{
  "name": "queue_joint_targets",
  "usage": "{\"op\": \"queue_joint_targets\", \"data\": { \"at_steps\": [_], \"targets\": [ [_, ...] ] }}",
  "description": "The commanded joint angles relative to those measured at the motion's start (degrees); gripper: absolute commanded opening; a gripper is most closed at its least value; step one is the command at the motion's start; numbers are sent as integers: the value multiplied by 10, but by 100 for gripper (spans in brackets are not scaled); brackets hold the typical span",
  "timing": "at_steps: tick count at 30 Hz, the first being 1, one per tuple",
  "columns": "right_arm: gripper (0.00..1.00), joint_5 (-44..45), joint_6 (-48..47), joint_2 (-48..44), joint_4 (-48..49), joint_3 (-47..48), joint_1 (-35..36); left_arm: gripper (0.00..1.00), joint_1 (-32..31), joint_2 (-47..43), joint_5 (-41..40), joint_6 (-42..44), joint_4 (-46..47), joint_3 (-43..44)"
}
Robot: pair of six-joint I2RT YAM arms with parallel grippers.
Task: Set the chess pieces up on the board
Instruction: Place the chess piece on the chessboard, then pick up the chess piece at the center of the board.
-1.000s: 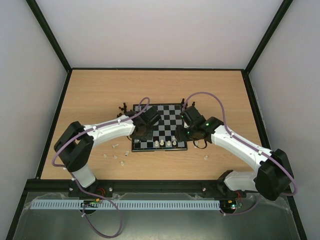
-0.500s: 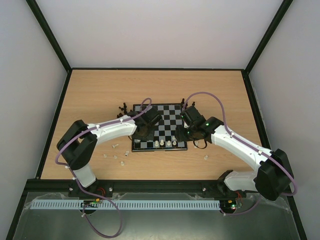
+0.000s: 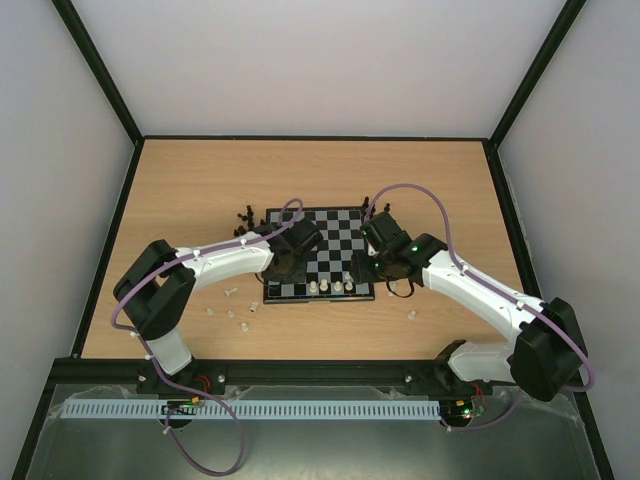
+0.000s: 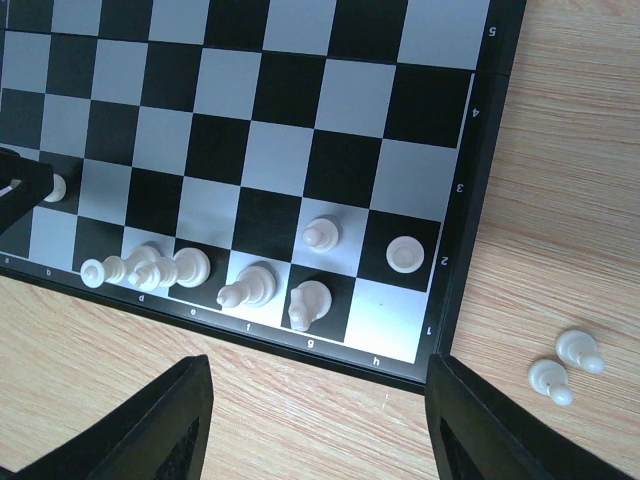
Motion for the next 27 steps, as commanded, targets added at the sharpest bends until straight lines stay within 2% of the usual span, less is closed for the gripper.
{"op": "queue_joint_targets", "data": {
  "at_steps": [1, 5, 11, 17, 22, 27],
  "targets": [
    [59, 6, -2, -2, -13, -4, 3, 26, -2, -1, -6, 0, -8, -7],
    [59, 8, -1, 1, -14, -4, 3, 36, -3, -5, -9, 2, -7, -5],
    [60, 33, 3, 6, -18, 0, 3, 43, -2, -38, -11, 6, -10, 2],
    [60, 63, 13, 23, -26, 4, -27, 62, -3, -131, -24, 24, -3, 4],
    [60, 68, 16, 52, -33, 4, -85, 77, -3, -216, -22, 40, 31, -39],
    [57, 99, 32, 100, -47, 6, -101, 90, -3, -259, -2, 50, 57, -66]
  ]
}}
